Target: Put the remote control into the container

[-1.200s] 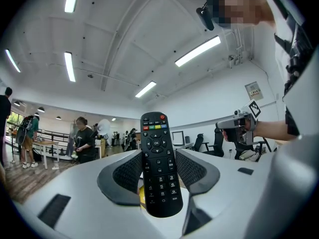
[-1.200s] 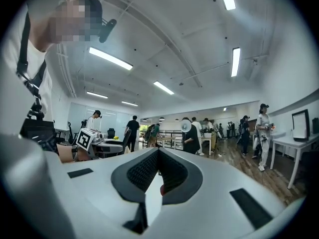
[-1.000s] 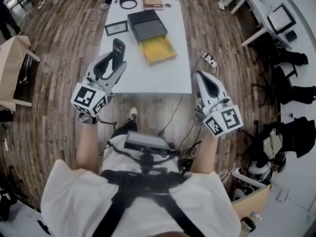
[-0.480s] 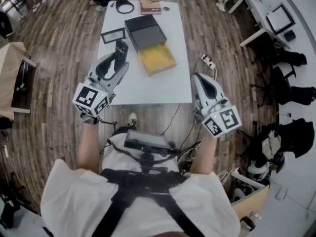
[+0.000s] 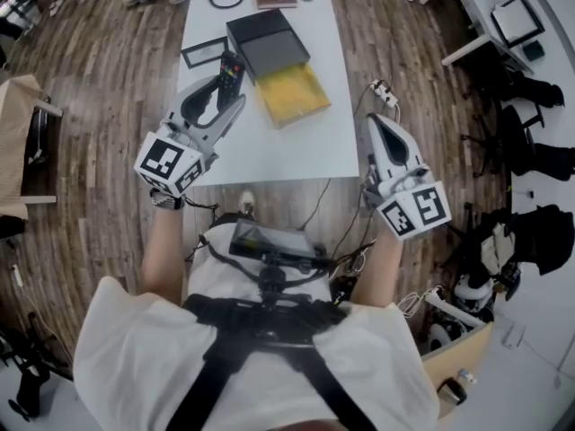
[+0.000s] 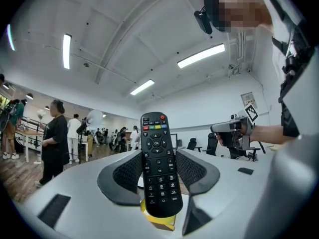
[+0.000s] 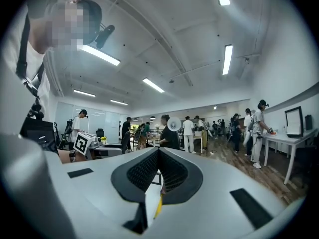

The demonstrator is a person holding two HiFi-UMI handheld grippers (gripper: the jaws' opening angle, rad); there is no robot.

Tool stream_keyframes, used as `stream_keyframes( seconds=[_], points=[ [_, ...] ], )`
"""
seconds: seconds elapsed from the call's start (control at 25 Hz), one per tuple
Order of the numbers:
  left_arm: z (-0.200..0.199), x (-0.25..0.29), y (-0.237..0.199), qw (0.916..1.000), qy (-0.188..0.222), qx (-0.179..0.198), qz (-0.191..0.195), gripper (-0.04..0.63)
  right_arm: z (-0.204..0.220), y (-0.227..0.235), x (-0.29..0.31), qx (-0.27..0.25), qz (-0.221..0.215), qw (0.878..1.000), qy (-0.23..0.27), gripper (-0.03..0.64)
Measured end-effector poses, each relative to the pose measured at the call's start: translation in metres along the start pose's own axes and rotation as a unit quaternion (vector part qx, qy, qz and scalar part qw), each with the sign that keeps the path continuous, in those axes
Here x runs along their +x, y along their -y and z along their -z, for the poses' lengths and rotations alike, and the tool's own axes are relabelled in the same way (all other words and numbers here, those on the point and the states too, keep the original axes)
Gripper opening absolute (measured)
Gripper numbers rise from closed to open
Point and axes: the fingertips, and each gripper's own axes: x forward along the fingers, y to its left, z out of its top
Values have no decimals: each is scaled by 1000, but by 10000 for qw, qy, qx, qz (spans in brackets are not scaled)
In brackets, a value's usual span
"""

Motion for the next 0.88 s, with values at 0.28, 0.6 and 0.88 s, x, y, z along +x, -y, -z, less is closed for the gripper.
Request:
stream_keyframes(
  seconds=[0.28, 0.6, 0.88],
  points=[
    [17, 14, -27, 9996, -69, -128, 235, 222, 11, 0, 26, 62, 69, 9999, 39, -2],
    [35, 34, -42, 9986, -200, -193, 448, 224, 22, 8, 36, 242, 372, 9990, -45, -2],
    [30, 45, -35, 9974, -160, -164, 677, 222, 27, 13, 38, 125, 577, 9981, -199, -2]
  ],
)
